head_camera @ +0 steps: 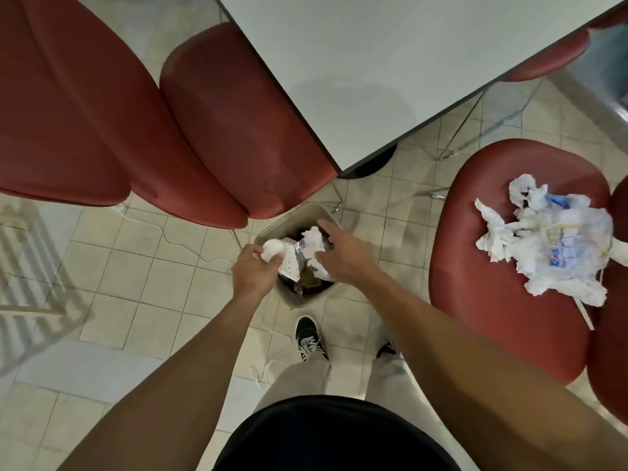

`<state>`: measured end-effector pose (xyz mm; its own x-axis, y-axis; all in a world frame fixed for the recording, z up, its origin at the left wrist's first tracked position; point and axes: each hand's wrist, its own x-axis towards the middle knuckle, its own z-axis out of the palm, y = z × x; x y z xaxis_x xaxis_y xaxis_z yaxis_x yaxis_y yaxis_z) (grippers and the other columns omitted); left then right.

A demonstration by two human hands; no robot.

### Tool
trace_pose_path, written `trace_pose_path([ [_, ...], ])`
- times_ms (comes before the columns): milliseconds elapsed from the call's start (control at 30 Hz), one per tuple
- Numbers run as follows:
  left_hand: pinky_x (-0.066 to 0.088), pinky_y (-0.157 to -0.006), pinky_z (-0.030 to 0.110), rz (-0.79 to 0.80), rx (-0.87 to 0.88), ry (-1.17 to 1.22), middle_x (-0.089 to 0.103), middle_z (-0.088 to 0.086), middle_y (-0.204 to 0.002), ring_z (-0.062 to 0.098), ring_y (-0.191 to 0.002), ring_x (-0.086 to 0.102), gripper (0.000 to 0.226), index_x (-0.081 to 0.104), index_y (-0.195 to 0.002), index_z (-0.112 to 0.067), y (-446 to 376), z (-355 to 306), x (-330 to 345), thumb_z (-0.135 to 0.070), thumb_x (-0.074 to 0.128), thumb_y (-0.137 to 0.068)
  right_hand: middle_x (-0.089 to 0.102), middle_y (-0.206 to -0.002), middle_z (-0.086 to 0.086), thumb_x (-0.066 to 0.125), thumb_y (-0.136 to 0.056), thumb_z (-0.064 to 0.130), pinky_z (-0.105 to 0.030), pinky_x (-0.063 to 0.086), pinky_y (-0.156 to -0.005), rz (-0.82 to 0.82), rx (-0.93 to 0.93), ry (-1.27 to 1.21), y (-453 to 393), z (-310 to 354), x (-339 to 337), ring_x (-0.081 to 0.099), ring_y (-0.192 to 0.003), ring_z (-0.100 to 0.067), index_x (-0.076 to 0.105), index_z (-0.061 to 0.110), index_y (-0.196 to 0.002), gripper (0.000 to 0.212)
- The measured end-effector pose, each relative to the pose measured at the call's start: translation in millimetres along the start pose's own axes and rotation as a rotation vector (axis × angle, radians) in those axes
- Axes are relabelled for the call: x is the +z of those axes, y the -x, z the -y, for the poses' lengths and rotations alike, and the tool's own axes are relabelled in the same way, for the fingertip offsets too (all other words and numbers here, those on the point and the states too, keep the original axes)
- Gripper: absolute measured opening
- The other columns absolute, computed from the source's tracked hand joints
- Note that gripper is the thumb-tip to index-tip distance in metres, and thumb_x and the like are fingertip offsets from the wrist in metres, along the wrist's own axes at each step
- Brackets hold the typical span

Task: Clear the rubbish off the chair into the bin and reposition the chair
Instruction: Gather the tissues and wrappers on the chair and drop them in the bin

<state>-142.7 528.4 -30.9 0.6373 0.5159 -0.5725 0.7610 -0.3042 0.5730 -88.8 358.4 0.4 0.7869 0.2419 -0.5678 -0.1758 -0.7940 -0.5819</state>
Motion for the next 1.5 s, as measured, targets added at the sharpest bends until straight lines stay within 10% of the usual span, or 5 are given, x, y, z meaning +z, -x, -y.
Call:
trace_pose_path([
  [833,0.044,-0.096,0.034,0.368,0.189,-0.276,0.059,-0.003,-0.12,0.02,-0.11,0.056,0.049,0.055,-0.118,-0.024,91,-112,196,-0.049,0.07,-0.079,0.053,-0.136,-0.011,0.058,-0.089,0.016,-0.035,0.039,-0.104,-0.195,0.28,-0.187,83,-244,-132,0.048,-0.126,-0.028,0.037,0.016,-0.144,0.059],
  [1000,0.042,-0.081,0.025,0.431,0.256,-0.347,0.058,-0.012,-0.091,0.014,-0.097,0.057,0.046,0.054,-0.119,-0.027,115,-145,267,-0.045,0.07,-0.081,0.051,-0.125,-0.004,0.054,-0.095,0.012,0.001,0.038,-0.081,-0.236,0.372,-0.289,95,-316,-156,0.048,-0.124,-0.023,0.044,0.006,-0.138,0.044],
  [1133,0.051,-0.077,0.029,0.463,0.28,-0.385,0.06,-0.005,-0.094,0.015,-0.084,0.06,0.046,0.056,-0.117,-0.028,116,-165,324,-0.041,0.075,-0.077,0.043,-0.145,-0.005,0.063,-0.089,0.016,-0.03,0.032,-0.11,-0.232,0.363,-0.282,95,-362,-161,0.04,-0.135,-0.022,0.038,0.013,-0.144,0.061],
  [1500,0.048,-0.093,0.032,0.508,0.491,-0.425,0.057,-0.003,-0.107,0.017,-0.103,0.058,0.035,0.062,-0.116,-0.029,67,-212,442,-0.012,0.066,-0.085,0.048,-0.135,-0.005,0.058,-0.088,0.017,-0.033,0.04,-0.101,-0.303,0.334,-0.319,17,-422,-152,0.048,-0.124,-0.021,0.041,0.024,-0.142,0.057],
])
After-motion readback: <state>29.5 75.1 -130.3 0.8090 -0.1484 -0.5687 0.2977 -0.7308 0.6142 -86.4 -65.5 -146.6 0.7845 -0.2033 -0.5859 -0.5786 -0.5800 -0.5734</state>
